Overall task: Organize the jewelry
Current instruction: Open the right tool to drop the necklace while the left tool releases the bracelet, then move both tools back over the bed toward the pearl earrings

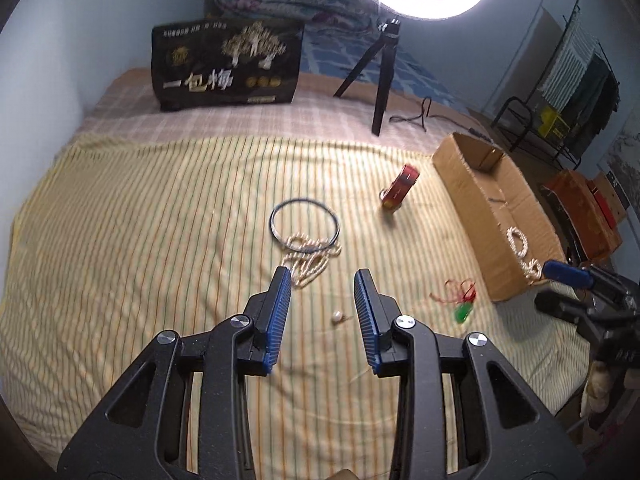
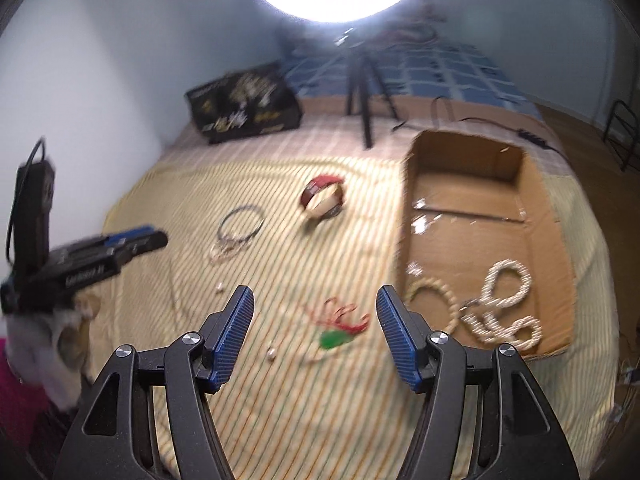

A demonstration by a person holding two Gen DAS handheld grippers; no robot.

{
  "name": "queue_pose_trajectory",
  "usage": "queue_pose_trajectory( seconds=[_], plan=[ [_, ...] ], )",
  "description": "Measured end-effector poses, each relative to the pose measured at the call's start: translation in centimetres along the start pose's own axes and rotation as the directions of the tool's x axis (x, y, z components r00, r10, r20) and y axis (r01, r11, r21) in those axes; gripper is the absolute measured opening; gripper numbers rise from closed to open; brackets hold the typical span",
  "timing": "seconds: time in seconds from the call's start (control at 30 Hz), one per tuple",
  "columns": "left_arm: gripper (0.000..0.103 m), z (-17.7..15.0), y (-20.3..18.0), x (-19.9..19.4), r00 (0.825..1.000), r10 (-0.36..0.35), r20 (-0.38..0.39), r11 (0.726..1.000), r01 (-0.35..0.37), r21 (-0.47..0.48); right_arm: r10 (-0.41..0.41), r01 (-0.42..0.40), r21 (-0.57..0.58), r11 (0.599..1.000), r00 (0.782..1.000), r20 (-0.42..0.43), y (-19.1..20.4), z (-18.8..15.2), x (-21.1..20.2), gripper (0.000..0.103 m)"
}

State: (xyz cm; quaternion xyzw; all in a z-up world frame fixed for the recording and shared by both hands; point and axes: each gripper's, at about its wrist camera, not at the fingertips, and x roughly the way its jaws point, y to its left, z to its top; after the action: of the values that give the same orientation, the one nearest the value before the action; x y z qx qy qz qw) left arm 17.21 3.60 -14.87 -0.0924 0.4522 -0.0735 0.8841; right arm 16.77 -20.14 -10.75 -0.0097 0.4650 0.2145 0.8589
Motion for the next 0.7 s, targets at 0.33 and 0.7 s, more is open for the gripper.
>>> queue_pose_trajectory(
  seconds=[0.33, 0.7],
  plan=[
    [0.032, -2.4, -1.4, 3.0, 0.996, -0.028, -0.080, 0.997, 0.033, 0.064, 0.045, -0.057, -0.121, 0.991, 0.994, -0.095, 3.4, -3.1, 3.3, 0.057],
    [0.032, -3.4, -2.7, 6.3, 0.994, 0.049, -0.096, 0.988, -0.034, 0.149, 0.038, -0.063, -0.161, 0.985, 0.987, -0.155, 4.1, -4.5, 5.9, 0.036]
  ],
)
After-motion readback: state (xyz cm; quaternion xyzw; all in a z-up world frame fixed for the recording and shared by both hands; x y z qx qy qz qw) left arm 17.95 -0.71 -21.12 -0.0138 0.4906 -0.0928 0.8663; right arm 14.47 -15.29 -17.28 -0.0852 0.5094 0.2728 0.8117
